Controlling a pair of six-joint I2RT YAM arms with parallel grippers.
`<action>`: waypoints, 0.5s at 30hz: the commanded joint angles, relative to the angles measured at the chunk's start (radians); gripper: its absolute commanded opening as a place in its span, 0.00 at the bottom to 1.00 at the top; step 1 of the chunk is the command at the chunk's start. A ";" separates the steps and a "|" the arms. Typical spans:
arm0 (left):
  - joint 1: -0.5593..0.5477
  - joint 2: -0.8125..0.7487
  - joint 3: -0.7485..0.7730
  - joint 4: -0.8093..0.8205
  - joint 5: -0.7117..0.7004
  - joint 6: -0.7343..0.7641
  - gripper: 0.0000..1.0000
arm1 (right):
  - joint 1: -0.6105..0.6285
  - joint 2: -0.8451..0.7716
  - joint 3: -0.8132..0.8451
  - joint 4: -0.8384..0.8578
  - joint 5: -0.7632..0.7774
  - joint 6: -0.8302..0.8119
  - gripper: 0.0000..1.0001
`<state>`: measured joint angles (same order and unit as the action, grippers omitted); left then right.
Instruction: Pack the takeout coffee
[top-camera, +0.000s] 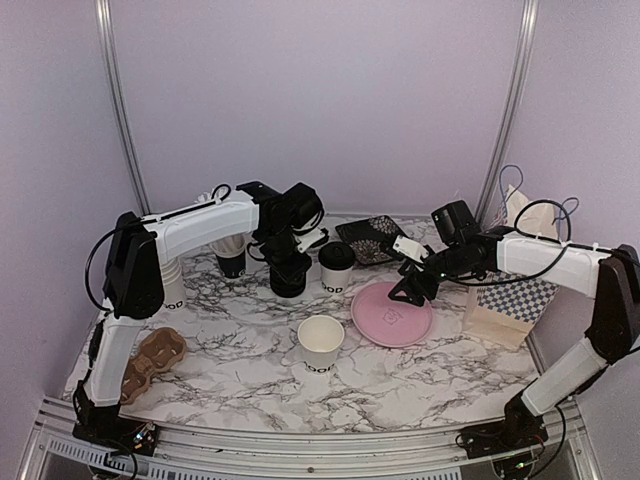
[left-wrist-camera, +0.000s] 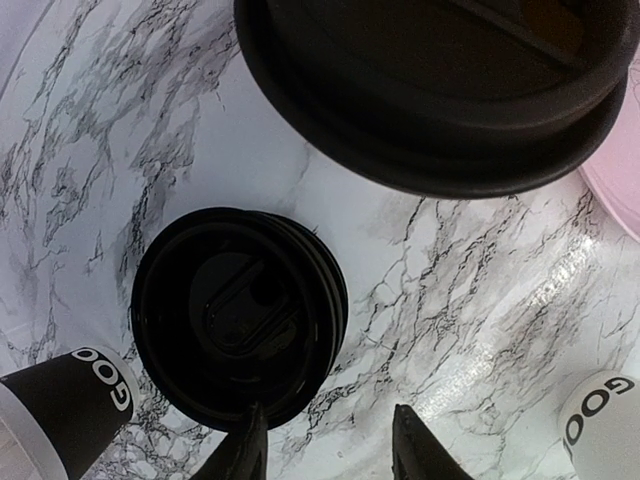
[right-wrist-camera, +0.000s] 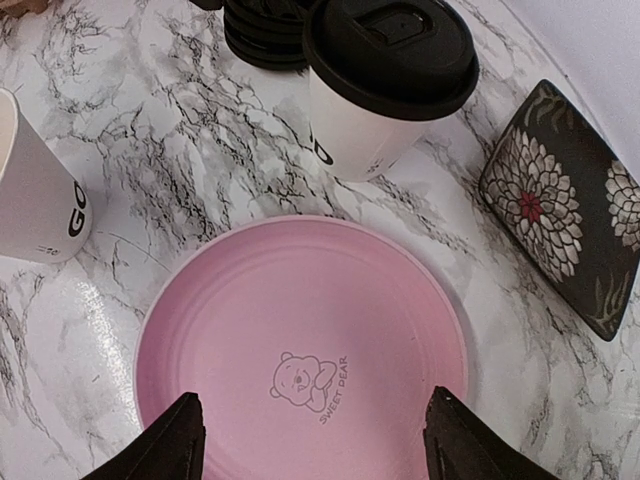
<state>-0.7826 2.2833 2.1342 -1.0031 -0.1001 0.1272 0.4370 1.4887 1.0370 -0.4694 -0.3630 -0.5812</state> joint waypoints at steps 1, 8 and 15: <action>0.006 0.038 0.037 -0.035 0.015 0.021 0.40 | -0.009 0.012 0.012 -0.009 -0.013 -0.015 0.73; 0.011 0.064 0.055 -0.036 -0.034 0.017 0.37 | -0.009 0.017 0.012 -0.012 -0.016 -0.018 0.73; 0.022 0.087 0.070 -0.035 -0.040 0.007 0.30 | -0.009 0.018 0.011 -0.014 -0.015 -0.021 0.73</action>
<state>-0.7708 2.3425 2.1647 -1.0073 -0.1261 0.1387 0.4370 1.4979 1.0370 -0.4728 -0.3691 -0.5972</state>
